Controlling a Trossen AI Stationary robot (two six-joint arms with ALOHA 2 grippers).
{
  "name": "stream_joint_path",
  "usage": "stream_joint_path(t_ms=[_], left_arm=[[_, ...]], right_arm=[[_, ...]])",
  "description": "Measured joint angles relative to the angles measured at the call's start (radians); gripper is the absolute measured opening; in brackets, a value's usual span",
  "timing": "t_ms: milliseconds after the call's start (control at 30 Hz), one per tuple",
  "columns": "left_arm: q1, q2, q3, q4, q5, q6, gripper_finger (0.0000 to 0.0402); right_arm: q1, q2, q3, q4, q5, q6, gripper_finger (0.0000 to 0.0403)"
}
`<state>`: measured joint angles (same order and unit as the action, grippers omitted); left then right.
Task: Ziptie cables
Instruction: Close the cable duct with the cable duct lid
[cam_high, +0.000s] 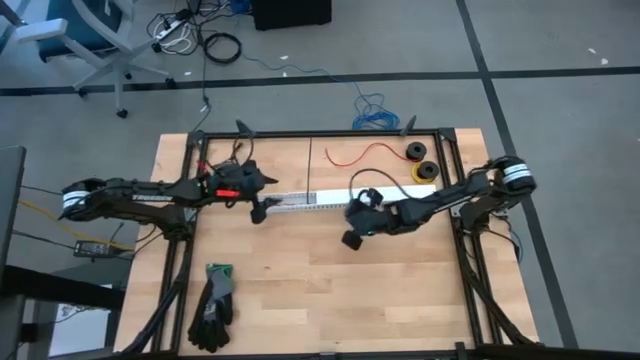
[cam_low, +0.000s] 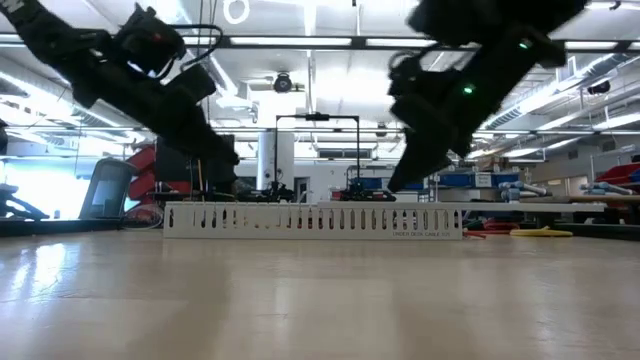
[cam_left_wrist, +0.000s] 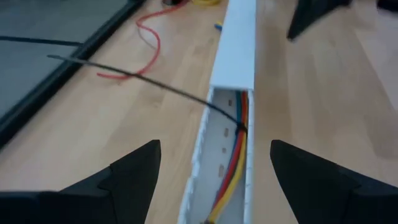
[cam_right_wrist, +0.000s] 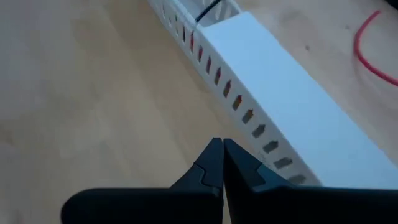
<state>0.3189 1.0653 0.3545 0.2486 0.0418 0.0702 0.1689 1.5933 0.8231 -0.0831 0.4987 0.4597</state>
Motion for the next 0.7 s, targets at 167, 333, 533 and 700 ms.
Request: stream_joint_path(t_ms=[167, 333, 533, 700], left_arm=[[0.0, 0.008, -0.02, 0.02, -0.001, 0.008, 0.0313], [0.0, 0.008, -0.02, 0.096, -0.005, 0.008, 0.0313], [0.0, 0.018, -0.02, 0.159, -0.011, 0.031, 0.0313], [0.0, 0.05, -0.019, 0.182, -0.006, 0.029, 0.0313]], right_arm=[[-0.075, -0.184, -0.215, 0.256, -0.122, -0.092, 0.0], [-0.241, -0.336, -0.338, 0.333, -0.274, -0.197, 0.0], [-0.355, -0.399, -0.356, 0.344, -0.393, -0.226, 0.0], [-0.319, -0.382, -0.357, 0.392, -0.399, -0.208, 0.0]])
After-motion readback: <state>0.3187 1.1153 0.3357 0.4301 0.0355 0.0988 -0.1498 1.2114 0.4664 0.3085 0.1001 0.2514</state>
